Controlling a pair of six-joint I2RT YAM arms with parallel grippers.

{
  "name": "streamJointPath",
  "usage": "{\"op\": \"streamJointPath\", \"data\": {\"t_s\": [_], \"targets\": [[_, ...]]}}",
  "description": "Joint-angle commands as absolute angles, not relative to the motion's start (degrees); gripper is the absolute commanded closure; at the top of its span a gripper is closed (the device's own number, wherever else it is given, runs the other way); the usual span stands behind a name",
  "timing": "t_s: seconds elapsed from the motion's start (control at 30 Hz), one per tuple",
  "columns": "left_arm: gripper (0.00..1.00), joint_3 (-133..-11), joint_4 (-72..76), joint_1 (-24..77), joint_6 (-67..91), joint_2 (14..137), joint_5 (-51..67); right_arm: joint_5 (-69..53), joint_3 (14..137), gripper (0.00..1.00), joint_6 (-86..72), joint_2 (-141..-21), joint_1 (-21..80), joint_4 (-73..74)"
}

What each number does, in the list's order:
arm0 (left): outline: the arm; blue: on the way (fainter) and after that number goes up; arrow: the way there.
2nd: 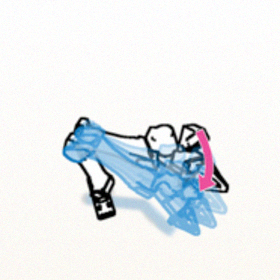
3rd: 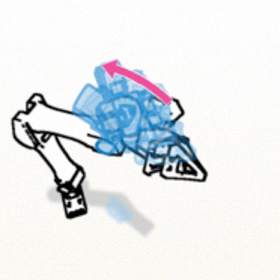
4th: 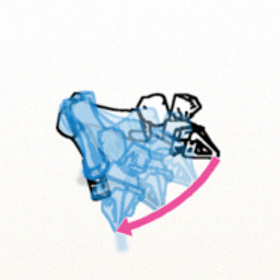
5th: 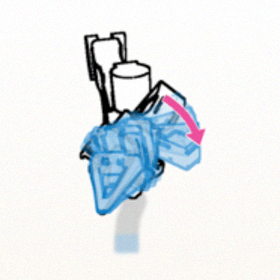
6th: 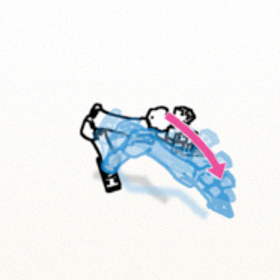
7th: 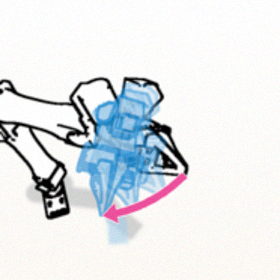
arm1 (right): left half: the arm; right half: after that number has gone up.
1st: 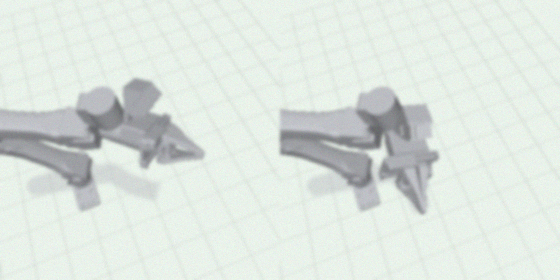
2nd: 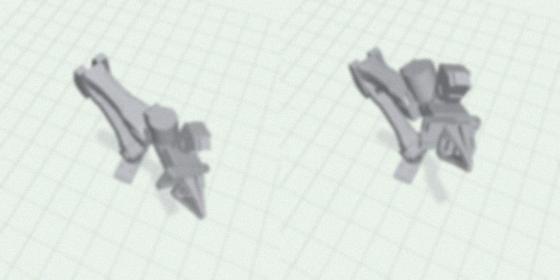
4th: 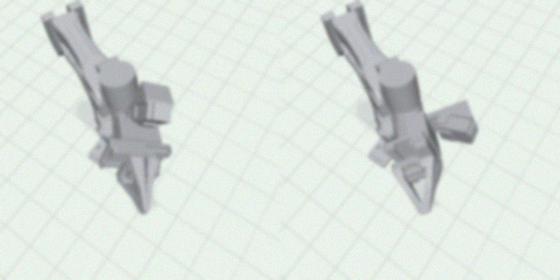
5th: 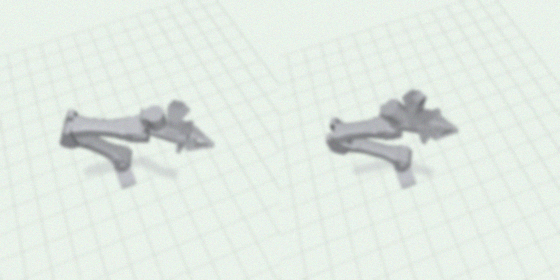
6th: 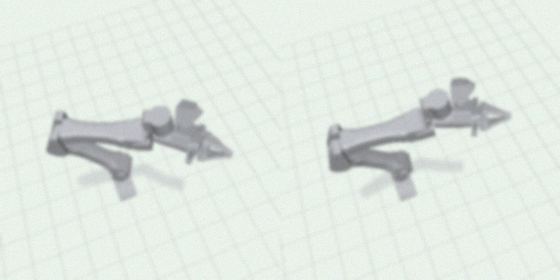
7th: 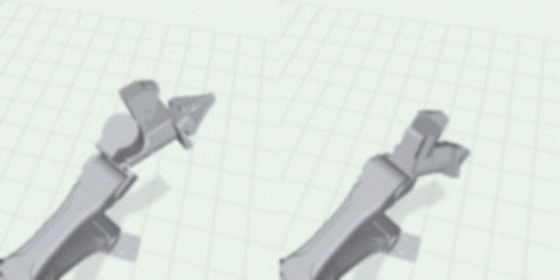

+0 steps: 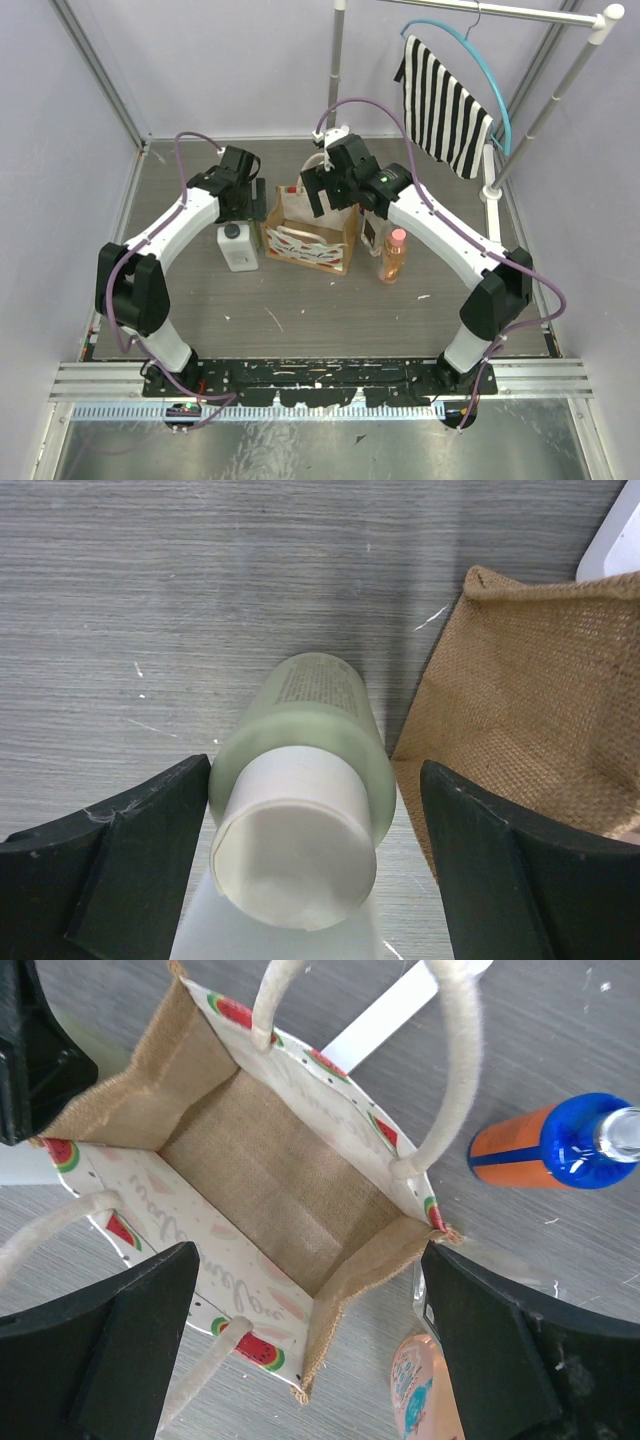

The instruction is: Take the personal care products out of the canvas bag

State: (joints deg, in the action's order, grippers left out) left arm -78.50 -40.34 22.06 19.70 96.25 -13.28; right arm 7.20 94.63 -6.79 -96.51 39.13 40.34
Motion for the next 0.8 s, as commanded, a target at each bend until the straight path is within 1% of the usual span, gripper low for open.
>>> {"op": "streamJointPath", "data": {"t_s": [0.0, 0.1, 0.27, 0.47, 0.53, 0.63, 0.77], "targets": [[0.05, -80.10, -40.57, 22.02, 19.86, 93.36, -14.69, 9.78, 95.11, 0.00, -7.77, -90.21, 38.49, 35.55], [0.01, -82.12, -44.48, 22.04, 21.11, 91.90, -14.26, 12.95, 95.36, 0.00, -7.96, -89.26, 38.15, 36.14], [0.01, -84.04, -47.72, 22.15, 22.48, 85.13, -13.37, 16.24, 93.23, 0.00, -8.86, -85.58, 35.46, 34.76], [0.01, -84.51, -50.66, 22.56, 22.94, 74.04, -8.83, 18.12, 82.66, 0.00, -9.71, -74.65, 32.20, 24.58], [0.01, -86.23, -54.04, 23.12, 23.02, 73.32, -8.57, 18.86, 79.84, 0.00, -8.75, -72.18, 31.77, 22.20], [0.01, -88.75, -58.45, 23.91, 22.89, 73.47, -8.90, 19.43, 80.72, 0.00, -7.34, -72.30, 31.47, 23.45], [0.01, -88.53, -58.56, 24.47, 23.52, 71.70, -8.69, 18.17, 81.15, 0.00, -7.62, -73.23, 31.46, 24.84]]}}
